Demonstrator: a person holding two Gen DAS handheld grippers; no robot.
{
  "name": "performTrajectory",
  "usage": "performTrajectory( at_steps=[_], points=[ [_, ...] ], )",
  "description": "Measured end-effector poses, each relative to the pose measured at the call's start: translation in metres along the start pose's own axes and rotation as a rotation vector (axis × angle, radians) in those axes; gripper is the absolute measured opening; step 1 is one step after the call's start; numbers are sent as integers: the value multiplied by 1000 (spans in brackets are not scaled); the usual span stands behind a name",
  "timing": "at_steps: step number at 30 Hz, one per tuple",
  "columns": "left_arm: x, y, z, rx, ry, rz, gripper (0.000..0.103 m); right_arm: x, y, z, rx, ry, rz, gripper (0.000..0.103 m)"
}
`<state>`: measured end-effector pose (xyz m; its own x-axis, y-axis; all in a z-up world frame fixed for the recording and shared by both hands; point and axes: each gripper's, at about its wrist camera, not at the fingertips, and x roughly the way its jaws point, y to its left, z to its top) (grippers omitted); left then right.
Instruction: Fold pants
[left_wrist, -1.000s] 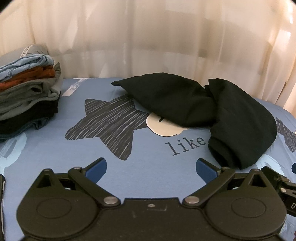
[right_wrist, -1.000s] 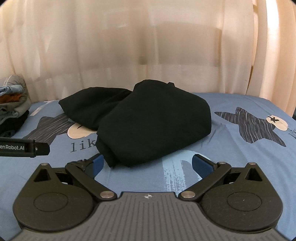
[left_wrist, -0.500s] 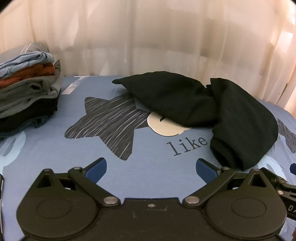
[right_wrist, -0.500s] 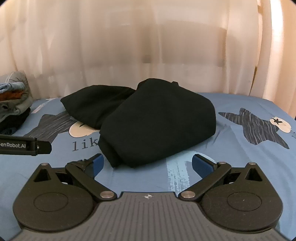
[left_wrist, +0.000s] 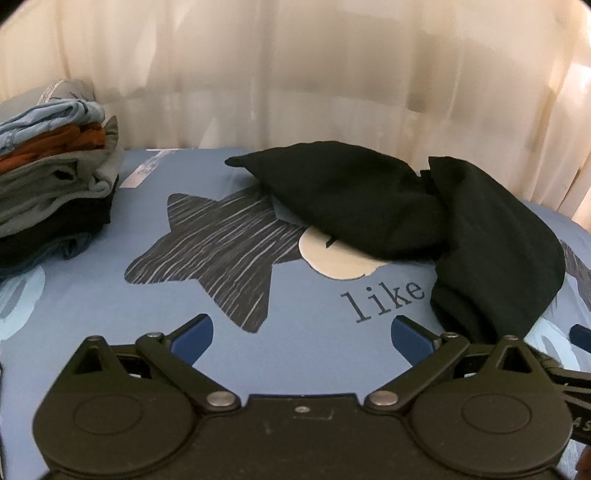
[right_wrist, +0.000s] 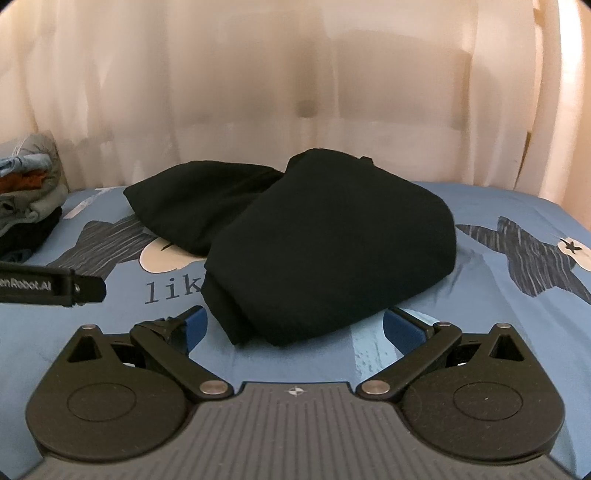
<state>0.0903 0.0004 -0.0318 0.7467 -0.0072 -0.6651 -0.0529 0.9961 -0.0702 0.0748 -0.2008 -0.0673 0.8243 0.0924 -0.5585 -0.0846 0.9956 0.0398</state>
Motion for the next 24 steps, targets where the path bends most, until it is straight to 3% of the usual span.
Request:
performTrajectory(
  at_steps=[9, 10, 11, 12, 14, 17, 19, 20, 21, 22, 23, 24],
  points=[
    [6, 16, 30, 12, -42, -51, 103, 38, 9, 19, -61, -7, 10, 103],
    [8, 16, 34, 11, -42, -58, 103, 40, 8, 22, -63, -15, 17, 90],
    [11, 16, 37, 12, -43, -68, 103, 42, 4, 25, -56, -19, 17, 13],
    [14, 16, 40, 12, -43, -76, 103, 41, -3, 29, -27, -27, 13, 0],
    [23, 12, 46, 24, -34, -84, 103, 30, -25, 35, 37, -92, 6, 0],
    [39, 7, 53, 43, -13, -85, 103, -1, -73, 41, 91, -219, -138, 0],
    [51, 3, 58, 51, -10, -79, 103, -19, -106, 44, 143, -251, -201, 0],
    [59, 1, 62, 49, -9, -72, 103, -26, -118, 46, 154, -246, -181, 4],
    [68, 0, 66, 45, -8, -59, 103, -29, -119, 47, 135, -226, -137, 19],
    [78, -1, 71, 34, -5, -41, 103, -31, -115, 47, 105, -202, -94, 41],
    [87, -1, 76, 19, 0, -26, 103, -32, -106, 44, 75, -189, -48, 83],
    [97, 0, 80, -2, 10, -19, 103, -31, -93, 38, 45, -181, 11, 103]
  ],
)
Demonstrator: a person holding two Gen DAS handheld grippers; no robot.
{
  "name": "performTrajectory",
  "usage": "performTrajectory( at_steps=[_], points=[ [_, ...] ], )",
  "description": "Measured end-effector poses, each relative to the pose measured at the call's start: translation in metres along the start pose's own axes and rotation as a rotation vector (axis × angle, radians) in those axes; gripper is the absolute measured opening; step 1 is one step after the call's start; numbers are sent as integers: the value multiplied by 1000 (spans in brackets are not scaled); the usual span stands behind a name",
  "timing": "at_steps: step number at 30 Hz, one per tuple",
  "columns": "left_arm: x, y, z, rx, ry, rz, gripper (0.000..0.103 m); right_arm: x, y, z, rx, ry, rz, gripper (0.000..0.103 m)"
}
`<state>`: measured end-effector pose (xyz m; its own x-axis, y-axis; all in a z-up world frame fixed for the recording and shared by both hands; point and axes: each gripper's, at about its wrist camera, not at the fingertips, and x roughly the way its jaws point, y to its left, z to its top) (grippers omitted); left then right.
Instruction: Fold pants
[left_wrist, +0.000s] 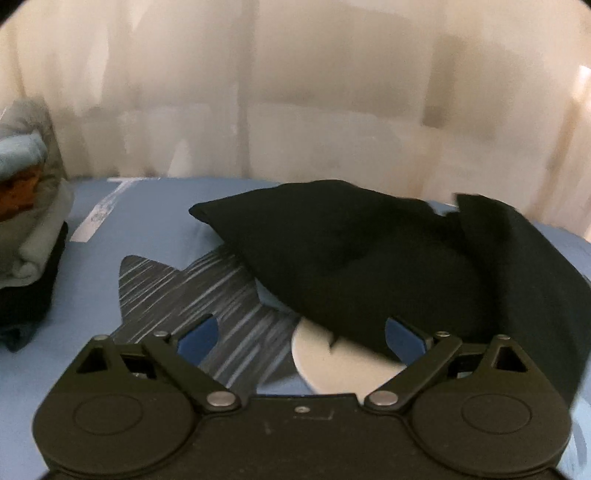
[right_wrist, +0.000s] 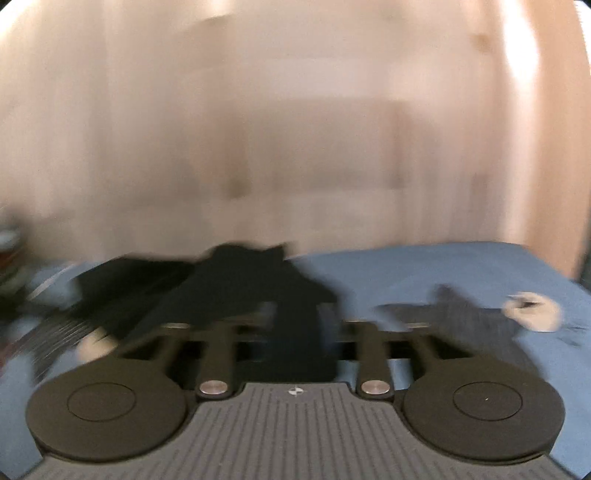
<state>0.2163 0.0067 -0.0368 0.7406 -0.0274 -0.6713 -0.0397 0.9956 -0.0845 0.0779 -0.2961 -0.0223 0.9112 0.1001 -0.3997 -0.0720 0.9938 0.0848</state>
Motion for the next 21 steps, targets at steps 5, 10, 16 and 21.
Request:
performTrajectory(
  at_steps=[5, 10, 16, 21],
  points=[
    [35, 13, 5, -94, 76, 1, 103, 13, 67, -44, -184, 89, 152, 103],
    [49, 22, 8, -217, 60, -58, 103, 31, 87, -53, -260, 101, 109, 103],
    [62, 4, 16, -185, 59, -130, 103, 47, 66, -43, -164, 121, 78, 0],
    [38, 19, 23, -270, -4, -185, 103, 13, 3, 9, -36, -76, -80, 0]
  ],
)
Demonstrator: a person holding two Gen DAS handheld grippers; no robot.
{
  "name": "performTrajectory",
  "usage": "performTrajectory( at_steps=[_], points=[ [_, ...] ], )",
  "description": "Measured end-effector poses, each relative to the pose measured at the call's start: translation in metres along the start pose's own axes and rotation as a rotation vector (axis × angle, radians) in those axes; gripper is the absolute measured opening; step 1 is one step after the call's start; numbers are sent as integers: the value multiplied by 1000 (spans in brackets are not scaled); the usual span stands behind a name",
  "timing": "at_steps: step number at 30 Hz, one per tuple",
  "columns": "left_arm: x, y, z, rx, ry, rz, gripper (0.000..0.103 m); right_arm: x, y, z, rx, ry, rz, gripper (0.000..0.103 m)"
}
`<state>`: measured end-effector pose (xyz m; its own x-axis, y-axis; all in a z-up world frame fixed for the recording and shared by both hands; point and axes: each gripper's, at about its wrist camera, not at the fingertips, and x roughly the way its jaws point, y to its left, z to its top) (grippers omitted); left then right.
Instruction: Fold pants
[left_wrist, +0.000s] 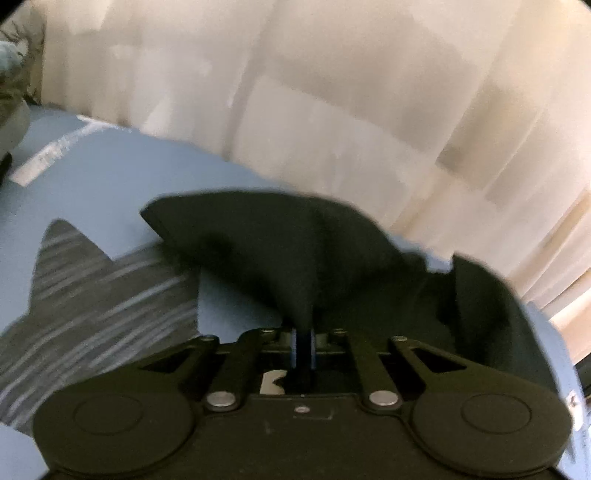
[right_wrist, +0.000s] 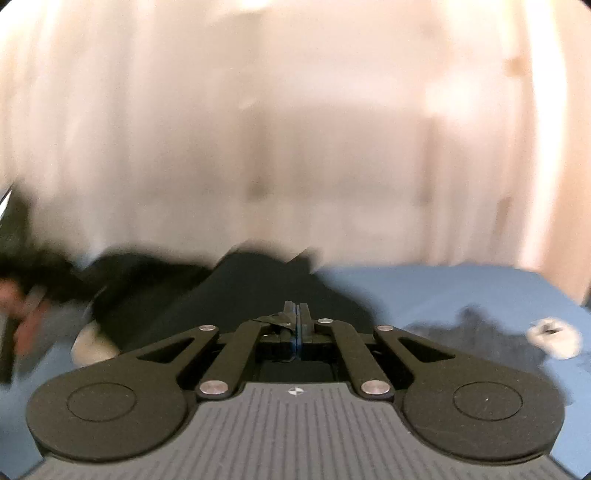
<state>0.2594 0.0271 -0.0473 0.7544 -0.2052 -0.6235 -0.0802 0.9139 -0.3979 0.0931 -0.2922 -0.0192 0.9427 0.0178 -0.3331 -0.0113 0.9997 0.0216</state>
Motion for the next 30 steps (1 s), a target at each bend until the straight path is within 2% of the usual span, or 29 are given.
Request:
performTrajectory(
  at_steps=[2, 3, 4, 6, 7, 8, 12, 16, 17, 18, 19, 20, 25, 26, 27, 28, 29, 30],
  points=[
    [-18, -1, 4, -17, -29, -30, 103, -12, -17, 13, 7, 0, 20, 1],
    [-30, -3, 7, -17, -49, -46, 103, -15, -14, 12, -20, 20, 50, 8],
    [-42, -6, 10, -15, -67, -62, 103, -17, -8, 10, -43, 37, 86, 30],
    [-71, -10, 14, -10, -112, -106, 103, -26, 12, -8, -61, 49, 164, 60],
    [-88, -13, 15, 5, -141, -121, 103, -28, 22, -17, -71, 60, 199, 92],
    [-106, -16, 17, 25, -173, -131, 103, -29, 35, -29, -89, 80, 229, 103],
    [-186, -9, 15, 67, -314, -155, 103, -27, 76, -61, -169, 157, 305, 103],
    [-253, 17, -6, 100, -441, -80, 103, -24, 95, -73, -208, 189, 325, 103],
    [-264, 27, -9, 86, -453, -58, 103, -23, 96, -74, -210, 196, 336, 72],
    [-272, 37, -12, 71, -461, -32, 103, -20, 95, -72, -207, 208, 345, 32],
    [-277, 45, -15, 58, -466, -5, 103, -18, 93, -68, -191, 223, 337, 5],
    [-280, 52, -16, 45, -465, 19, 103, -17, 87, -64, -143, 216, 317, 0],
    [-293, 85, -26, -20, -451, 84, 103, -27, 42, -34, -22, 125, 200, 0],
    [-292, 86, -28, -17, -444, 85, 103, -32, 35, -28, -8, 120, 216, 6],
    [-289, 84, -28, -14, -439, 86, 103, -34, 41, -25, -2, 115, 250, 20],
    [-287, 83, -30, -11, -437, 86, 103, -39, 48, -23, -5, 112, 284, 45],
    [-281, 78, -30, -10, -436, 84, 103, -43, 54, -23, -16, 107, 314, 81],
    [-284, 81, -31, -10, -440, 79, 103, -47, 66, -26, -32, 102, 349, 96]
  ],
)
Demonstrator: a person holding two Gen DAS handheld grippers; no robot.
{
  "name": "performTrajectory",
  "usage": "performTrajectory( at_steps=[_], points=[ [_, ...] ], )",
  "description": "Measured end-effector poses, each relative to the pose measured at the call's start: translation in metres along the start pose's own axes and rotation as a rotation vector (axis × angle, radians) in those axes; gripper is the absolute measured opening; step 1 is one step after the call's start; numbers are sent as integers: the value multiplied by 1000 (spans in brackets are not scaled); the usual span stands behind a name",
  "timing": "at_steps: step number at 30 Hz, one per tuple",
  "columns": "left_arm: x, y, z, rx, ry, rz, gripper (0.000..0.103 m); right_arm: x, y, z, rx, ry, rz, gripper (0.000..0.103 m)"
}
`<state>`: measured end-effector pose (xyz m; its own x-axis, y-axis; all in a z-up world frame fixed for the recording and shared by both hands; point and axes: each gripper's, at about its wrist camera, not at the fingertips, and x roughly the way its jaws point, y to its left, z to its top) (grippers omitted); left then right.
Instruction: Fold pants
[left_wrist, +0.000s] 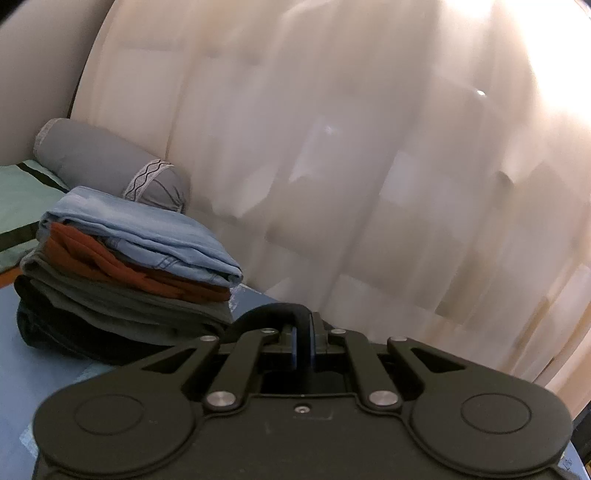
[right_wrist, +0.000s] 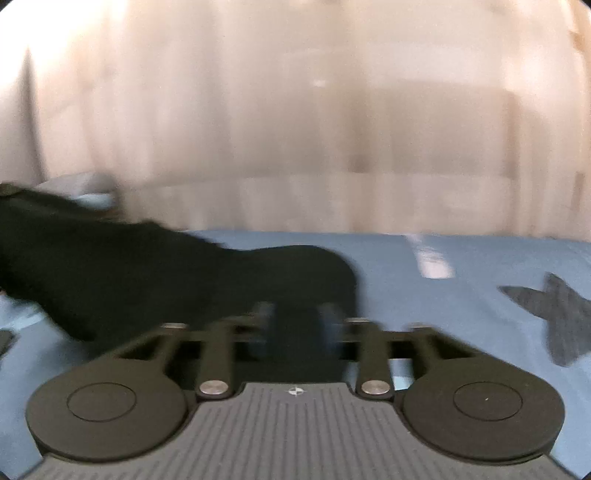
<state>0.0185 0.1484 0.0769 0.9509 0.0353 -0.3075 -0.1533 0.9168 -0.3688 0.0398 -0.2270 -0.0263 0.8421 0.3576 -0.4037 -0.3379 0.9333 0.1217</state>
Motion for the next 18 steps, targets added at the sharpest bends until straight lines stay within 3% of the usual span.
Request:
performTrajectory(
  at_steps=[1, 4, 6, 11, 16, 17, 18],
  points=[
    [-3, 1, -1, 1, -4, -2, 103, 2, 12, -3, -12, 0, 37, 103],
    [-4, 9, -1, 52, 3, 43, 103, 11, 52, -18, -52, 64, 171, 103],
    [-3, 16, -4, 58, 29, 68, 103, 24, 74, -26, -89, 113, 215, 103],
    [-13, 28, -21, 83, 69, 101, 103, 41, 112, -41, -205, 174, 222, 103],
    [-26, 23, -32, 206, -13, 210, 103, 51, 110, -50, -243, 227, 201, 103],
    [-27, 23, -31, 210, -12, 212, 103, 52, 106, -48, -217, 235, 214, 84],
    [-29, 23, -32, 208, 2, 182, 103, 53, 104, -47, -216, 234, 214, 57]
  ],
)
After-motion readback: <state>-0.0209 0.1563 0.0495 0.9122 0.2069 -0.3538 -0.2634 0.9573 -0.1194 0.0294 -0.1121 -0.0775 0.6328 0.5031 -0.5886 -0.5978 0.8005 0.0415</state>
